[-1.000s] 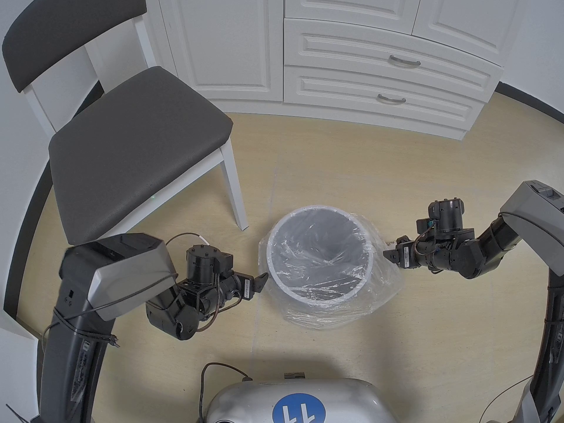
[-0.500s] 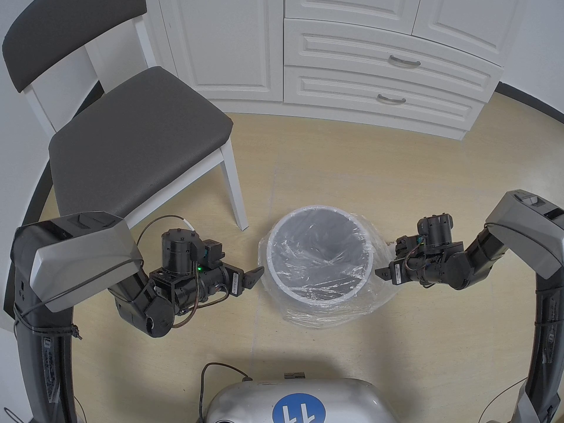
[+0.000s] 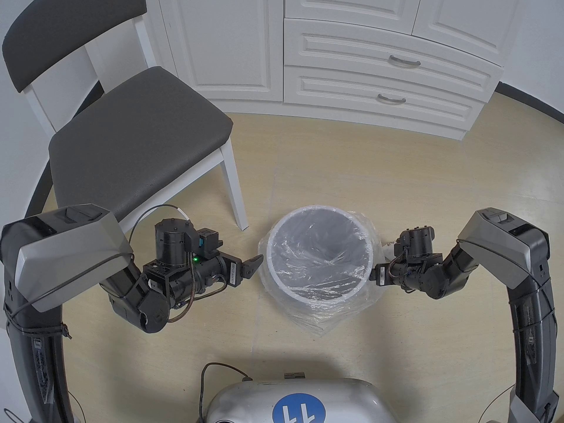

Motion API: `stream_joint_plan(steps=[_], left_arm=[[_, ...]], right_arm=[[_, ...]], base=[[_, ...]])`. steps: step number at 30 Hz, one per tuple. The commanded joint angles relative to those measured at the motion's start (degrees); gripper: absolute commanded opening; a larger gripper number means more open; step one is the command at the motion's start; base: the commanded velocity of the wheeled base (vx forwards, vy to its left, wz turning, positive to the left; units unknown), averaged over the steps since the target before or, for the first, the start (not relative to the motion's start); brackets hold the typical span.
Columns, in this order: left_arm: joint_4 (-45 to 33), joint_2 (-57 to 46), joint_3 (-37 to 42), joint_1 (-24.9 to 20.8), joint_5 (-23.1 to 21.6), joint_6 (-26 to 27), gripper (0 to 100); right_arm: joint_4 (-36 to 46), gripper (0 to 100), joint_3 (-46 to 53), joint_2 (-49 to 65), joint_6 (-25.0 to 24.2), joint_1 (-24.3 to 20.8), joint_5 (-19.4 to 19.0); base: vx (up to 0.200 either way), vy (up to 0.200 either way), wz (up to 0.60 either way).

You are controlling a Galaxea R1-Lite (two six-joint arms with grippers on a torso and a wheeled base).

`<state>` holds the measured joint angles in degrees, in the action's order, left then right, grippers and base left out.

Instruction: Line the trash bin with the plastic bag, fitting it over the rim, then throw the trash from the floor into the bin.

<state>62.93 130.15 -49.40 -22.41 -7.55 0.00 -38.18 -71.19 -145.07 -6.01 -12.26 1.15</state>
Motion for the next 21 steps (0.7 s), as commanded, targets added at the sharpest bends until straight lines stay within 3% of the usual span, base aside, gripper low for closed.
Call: stream_joint_plan(steps=[1,10,17,21], left_arm=[[0.18,-0.6,0.18,-0.09,-0.01,0.0,100],[0.27,-1.47,0.27,-0.27,-0.01,0.0,100],[0.09,-4.11,2.2,-0.97,0.08,0.09,100],[0.27,-6.22,3.25,-0.18,-0.01,0.18,100]], right_arm=[[0.21,100,-0.35,-1.45,-0.05,-0.04,0.0],[0.12,100,5.19,5.32,1.18,-0.22,0.08],[-0.05,100,19.43,22.64,11.72,-0.13,0.08],[-0.93,100,25.14,29.32,13.04,-0.22,0.0]], base=[[0.0,0.0,0.0],[0.0,0.0,0.0],[0.0,0.0,0.0],[0.0,0.0,0.0]])
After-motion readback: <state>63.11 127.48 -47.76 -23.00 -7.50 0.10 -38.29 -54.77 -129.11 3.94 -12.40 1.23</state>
